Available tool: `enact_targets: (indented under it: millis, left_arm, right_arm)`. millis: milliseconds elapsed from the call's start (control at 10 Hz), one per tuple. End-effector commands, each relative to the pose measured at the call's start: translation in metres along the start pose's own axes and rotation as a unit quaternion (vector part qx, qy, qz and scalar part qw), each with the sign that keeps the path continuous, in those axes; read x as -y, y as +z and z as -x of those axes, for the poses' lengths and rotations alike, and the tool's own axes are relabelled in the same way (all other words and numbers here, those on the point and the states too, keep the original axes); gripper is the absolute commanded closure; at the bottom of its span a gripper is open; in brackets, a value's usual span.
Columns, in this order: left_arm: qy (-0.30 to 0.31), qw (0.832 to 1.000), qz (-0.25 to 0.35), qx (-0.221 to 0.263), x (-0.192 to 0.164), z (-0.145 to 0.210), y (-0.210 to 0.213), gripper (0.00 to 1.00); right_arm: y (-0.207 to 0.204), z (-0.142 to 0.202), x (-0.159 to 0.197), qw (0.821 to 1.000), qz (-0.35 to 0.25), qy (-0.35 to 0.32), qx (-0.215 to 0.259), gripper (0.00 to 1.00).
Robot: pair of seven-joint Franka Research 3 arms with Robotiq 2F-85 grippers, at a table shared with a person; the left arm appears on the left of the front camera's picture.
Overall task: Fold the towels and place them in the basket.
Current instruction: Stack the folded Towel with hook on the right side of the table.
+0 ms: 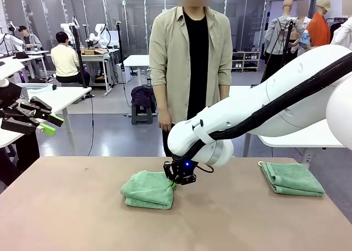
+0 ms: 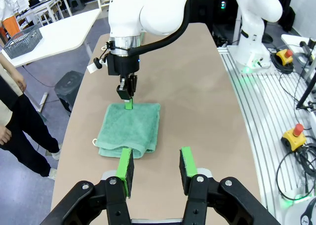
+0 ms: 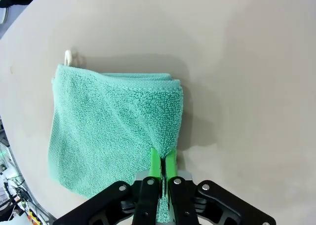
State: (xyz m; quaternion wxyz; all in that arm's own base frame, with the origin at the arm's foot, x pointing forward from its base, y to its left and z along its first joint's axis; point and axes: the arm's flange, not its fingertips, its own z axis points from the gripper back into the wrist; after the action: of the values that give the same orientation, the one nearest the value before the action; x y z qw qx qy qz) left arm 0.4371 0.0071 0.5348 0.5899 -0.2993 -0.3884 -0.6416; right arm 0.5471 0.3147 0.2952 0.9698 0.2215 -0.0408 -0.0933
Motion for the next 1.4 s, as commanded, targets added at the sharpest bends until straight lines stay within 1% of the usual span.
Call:
enact_targets:
  millis: [0, 300, 600, 700, 900, 1000, 1300]
  left_arm:
    - [-0.004, 1.0, -0.004, 0.006, 0.0, -0.001, 0.0, 0.5]
    - [-0.004, 1.0, -0.004, 0.006, 0.0, -0.001, 0.0, 0.5]
    - [-0.004, 1.0, -0.004, 0.006, 0.0, -0.001, 0.0, 0.5]
    - [-0.004, 1.0, -0.004, 0.006, 0.0, -0.001, 0.0, 0.5]
    - [-0.004, 1.0, -0.004, 0.006, 0.0, -0.001, 0.0, 0.5]
    - [-0.004, 1.0, -0.004, 0.006, 0.0, -0.001, 0.0, 0.5]
    - [-0.004, 1.0, -0.004, 0.006, 0.0, -0.001, 0.0, 0.5]
  right_arm:
    - [0.009, 0.002, 0.003, 0.999, 0.016, 0.033, -0.012, 0.96]
    - [0.051, 0.009, 0.018, 0.998, 0.041, 0.045, -0.015, 0.96]
    - [0.106, 0.026, 0.03, 0.996, 0.042, 0.083, -0.014, 0.96]
    - [0.123, 0.029, 0.034, 0.995, 0.052, 0.088, -0.01, 0.96]
    - [0.159, 0.036, 0.038, 0.989, 0.09, 0.113, -0.011, 0.96]
    - [0.177, 0.036, 0.042, 0.989, 0.098, 0.112, 0.0, 0.96]
    - [0.225, 0.036, 0.05, 0.989, 0.093, 0.107, 0.032, 0.96]
